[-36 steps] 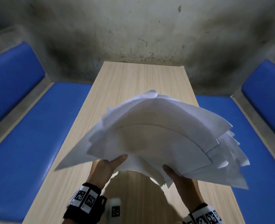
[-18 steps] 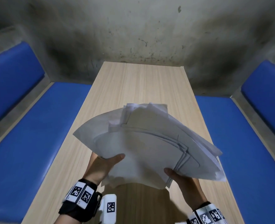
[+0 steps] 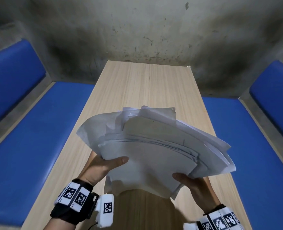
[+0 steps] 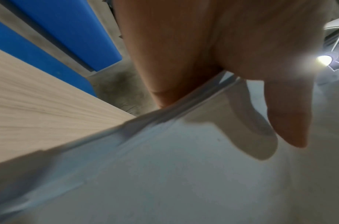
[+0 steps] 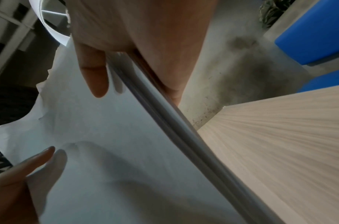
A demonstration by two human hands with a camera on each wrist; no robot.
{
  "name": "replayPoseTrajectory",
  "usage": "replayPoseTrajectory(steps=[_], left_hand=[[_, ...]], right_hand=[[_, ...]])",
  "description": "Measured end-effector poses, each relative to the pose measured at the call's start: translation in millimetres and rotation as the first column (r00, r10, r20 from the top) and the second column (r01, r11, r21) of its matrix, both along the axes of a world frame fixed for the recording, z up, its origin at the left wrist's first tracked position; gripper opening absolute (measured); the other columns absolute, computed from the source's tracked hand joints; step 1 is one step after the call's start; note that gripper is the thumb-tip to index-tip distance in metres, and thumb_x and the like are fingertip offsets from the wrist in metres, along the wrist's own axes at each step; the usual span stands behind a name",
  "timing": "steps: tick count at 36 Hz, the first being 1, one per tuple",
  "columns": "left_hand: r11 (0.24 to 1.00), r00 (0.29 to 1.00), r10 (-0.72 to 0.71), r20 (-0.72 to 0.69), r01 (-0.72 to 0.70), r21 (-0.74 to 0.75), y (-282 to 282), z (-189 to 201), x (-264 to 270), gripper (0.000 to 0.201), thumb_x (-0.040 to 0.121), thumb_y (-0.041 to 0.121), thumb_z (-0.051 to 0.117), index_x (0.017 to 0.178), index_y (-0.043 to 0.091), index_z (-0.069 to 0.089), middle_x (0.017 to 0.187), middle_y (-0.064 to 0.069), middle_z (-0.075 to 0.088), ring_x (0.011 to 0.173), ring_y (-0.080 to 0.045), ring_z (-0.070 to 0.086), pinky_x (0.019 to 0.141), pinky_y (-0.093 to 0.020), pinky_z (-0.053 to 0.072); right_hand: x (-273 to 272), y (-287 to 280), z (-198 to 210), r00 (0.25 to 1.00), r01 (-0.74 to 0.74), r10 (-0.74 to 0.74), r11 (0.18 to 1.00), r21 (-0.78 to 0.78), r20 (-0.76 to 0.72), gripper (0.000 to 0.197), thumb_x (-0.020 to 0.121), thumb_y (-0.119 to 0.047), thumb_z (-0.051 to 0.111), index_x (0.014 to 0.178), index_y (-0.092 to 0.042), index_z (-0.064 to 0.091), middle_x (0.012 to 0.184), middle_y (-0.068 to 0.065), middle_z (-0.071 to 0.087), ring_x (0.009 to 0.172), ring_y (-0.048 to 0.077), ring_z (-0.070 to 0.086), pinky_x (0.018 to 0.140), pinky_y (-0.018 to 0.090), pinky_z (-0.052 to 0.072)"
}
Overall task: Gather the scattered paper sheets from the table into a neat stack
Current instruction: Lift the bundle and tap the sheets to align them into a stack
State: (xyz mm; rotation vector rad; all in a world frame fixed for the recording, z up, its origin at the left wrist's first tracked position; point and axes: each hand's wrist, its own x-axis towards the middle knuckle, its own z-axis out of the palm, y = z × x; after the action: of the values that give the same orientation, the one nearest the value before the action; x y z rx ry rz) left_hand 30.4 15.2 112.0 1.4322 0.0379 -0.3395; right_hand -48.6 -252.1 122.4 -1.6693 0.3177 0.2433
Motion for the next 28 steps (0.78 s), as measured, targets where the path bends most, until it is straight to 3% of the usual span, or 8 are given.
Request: replayPoseTrajectory(steps=[3,6,10,14,20,23,26,28], left_hand=[[1.0,0.999,-0.013,0.051,0.012,0.019,0.0,2.9,2.3,0.053,0.062,0.007,0.084,0.112,0.012,0.067,0.102,-0.006,0.077,0.094,-0.017,0.074,0.072,-0.023,0.059],[0.999,0.994,-0.035,0.101,0.031,0.044,-2.1,7.9,2.6,0.049,0.062,0.005,0.084,0.108,0.012,0.069,0.1,-0.006,0.077,0.093,-0.018,0.074,0.072,-0.025,0.06],[0.999,0.996,-0.018,0.082,0.02,-0.028,2.2,8.7,1.4,0.047,0.059,0.01,0.089,0.102,0.013,0.071,0.094,-0.005,0.078,0.088,-0.016,0.075,0.07,-0.022,0.059],[1.0,0.989,-0.006,0.147,0.007,-0.007,7.1,12.3,-1.0,0.045,0.055,0.019,0.088,0.097,0.026,0.074,0.095,-0.004,0.077,0.089,-0.016,0.074,0.071,-0.026,0.06],[1.0,0.986,-0.018,0.163,0.017,0.008,0.8,12.6,1.9,0.046,0.067,-0.001,0.085,0.108,0.011,0.067,0.098,-0.009,0.076,0.093,-0.022,0.073,0.072,-0.028,0.059],[0.999,0.991,0.014,0.134,-0.018,0.029,4.6,10.3,1.0,0.046,0.063,0.005,0.087,0.103,0.016,0.067,0.092,-0.004,0.076,0.087,-0.017,0.073,0.067,-0.025,0.059],[0.999,0.994,0.015,0.105,-0.019,0.038,8.5,3.8,-2.6,0.056,0.052,0.022,0.094,0.101,0.02,0.067,0.091,-0.001,0.077,0.085,-0.014,0.073,0.066,-0.024,0.059],[0.998,0.995,-0.037,0.091,0.033,0.05,7.0,-0.2,-3.6,0.06,0.056,0.022,0.092,0.11,0.016,0.066,0.1,-0.006,0.076,0.092,-0.018,0.073,0.071,-0.027,0.06]], right_hand=[[0.3,2.4,5.3,0.995,-0.038,0.041,0.999,-0.039,0.088,0.059,0.064,-0.056,0.074,0.07,0.002,0.07,0.079,0.014,0.074,0.074,-0.008,0.067,0.079,0.003,0.044],[0.4,1.5,3.7,0.982,-0.003,0.019,0.997,-0.082,0.187,0.066,0.056,-0.057,0.08,0.103,-0.011,0.07,0.093,-0.026,0.074,0.095,-0.004,0.067,0.082,0.006,0.047],[6.9,-5.3,-6.9,0.988,0.075,-0.079,0.997,0.035,0.13,0.022,0.068,-0.017,0.081,0.084,-0.025,0.069,0.076,-0.017,0.075,0.073,-0.007,0.066,0.079,0.024,0.051],[8.5,-11.6,-16.4,0.985,0.098,-0.105,0.994,0.054,0.139,0.083,0.027,-0.059,0.087,0.1,-0.025,0.065,0.082,-0.015,0.076,0.077,-0.003,0.068,0.066,0.016,0.051],[10.0,-2.1,-7.0,0.969,-0.007,0.006,1.0,0.002,0.247,0.047,0.073,0.005,0.073,0.108,-0.024,0.06,0.096,-0.015,0.074,0.089,0.001,0.067,0.071,0.011,0.051],[11.0,-7.1,-15.5,0.981,0.053,-0.057,0.998,0.027,0.187,0.041,0.067,-0.011,0.081,0.099,-0.027,0.063,0.085,-0.016,0.075,0.082,0.003,0.067,0.064,0.011,0.051],[9.1,-11.5,-27.9,0.988,0.063,-0.079,0.991,0.121,0.132,0.073,0.04,-0.04,0.086,0.106,-0.023,0.061,0.088,-0.014,0.076,0.083,0.0,0.069,0.063,0.009,0.051],[8.2,-6.6,-29.9,0.992,0.048,-0.059,0.994,0.098,0.113,0.078,0.041,-0.044,0.089,0.11,-0.025,0.06,0.094,-0.014,0.075,0.087,-0.001,0.068,0.068,0.012,0.052]])
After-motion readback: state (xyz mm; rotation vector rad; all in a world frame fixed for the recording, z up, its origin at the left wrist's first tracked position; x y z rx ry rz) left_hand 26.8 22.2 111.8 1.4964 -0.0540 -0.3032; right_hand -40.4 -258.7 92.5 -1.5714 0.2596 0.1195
